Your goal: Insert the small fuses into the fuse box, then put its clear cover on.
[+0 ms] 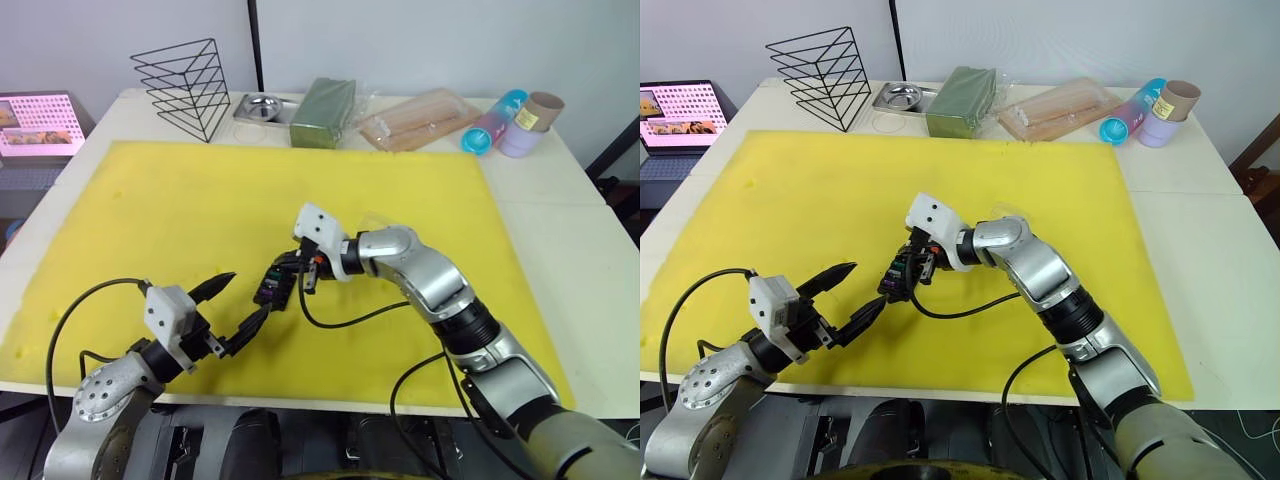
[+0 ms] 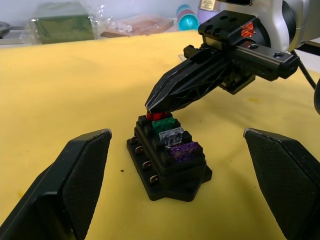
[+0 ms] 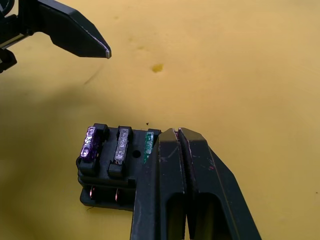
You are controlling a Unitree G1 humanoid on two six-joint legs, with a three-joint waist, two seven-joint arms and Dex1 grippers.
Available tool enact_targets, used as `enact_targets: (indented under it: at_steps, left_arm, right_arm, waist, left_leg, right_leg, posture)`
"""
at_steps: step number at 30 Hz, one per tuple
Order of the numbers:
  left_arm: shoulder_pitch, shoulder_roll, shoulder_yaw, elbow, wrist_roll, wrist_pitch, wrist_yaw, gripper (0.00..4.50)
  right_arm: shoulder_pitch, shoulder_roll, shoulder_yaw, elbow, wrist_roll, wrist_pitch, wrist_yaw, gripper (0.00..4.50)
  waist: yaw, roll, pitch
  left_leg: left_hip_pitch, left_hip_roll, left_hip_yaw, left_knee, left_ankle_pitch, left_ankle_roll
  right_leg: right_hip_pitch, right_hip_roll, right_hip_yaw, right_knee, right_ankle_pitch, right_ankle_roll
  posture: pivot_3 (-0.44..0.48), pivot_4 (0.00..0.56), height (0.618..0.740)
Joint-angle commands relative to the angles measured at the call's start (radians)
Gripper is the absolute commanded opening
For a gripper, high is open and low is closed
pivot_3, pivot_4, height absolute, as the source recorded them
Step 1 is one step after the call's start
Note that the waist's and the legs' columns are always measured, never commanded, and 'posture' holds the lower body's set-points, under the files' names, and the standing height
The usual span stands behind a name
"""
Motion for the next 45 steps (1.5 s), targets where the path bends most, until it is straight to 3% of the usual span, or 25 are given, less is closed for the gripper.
enact_targets:
  at_steps: [1,22,29,45]
  left_arm:
    - [0.004,0.004,0.006,-0.038,-0.008,-0.004,0.007,4.5]
    - [0.014,0.008,0.007,-0.042,-0.005,-0.01,0.004,4.5]
    - [0.016,0.015,0.015,-0.04,-0.007,-0.013,-0.001,4.5]
    - [0.031,0.034,0.068,-0.035,-0.052,-0.018,-0.04,4.5]
  right_arm:
    - [0.006,0.007,0.024,0.057,-0.019,0.056,-0.006,0.03]
    - [0.016,0.022,0.011,0.066,-0.012,0.137,-0.01,0.03]
    - [0.019,0.035,-0.011,0.043,-0.006,0.068,-0.005,0.03]
    - [0.008,0.027,-0.099,-0.129,0.062,0.023,0.012,0.03]
  waist:
    - [0.0,0.0,0.0]
    - [0.0,0.0,-0.001]
    - [0.0,0.0,-0.001]
    - [0.0,0.0,-0.001]
  left_leg:
    - [0.0,0.0,0.0,0.0,0.0,0.0]
    - [0.002,0.0,0.0,0.0,0.0,0.0]
    - [0.002,0.0,0.0,0.0,0.0,0.0]
    - [0.001,0.0,0.0,0.0,0.0,0.0]
  right_leg:
    - [0.0,0.0,0.0,0.0,0.0,0.0]
    - [0.002,0.0,0.0,0.0,0.0,0.0]
    - [0.002,0.0,0.0,0.0,0.0,0.0]
    - [0.001,0.0,0.0,0.0,0.0,0.0]
  posture:
    - [0.0,0.15,0.74]
    - [0.0,0.15,0.74]
    - [0.0,0.15,0.74]
    - [0.0,0.15,0.74]
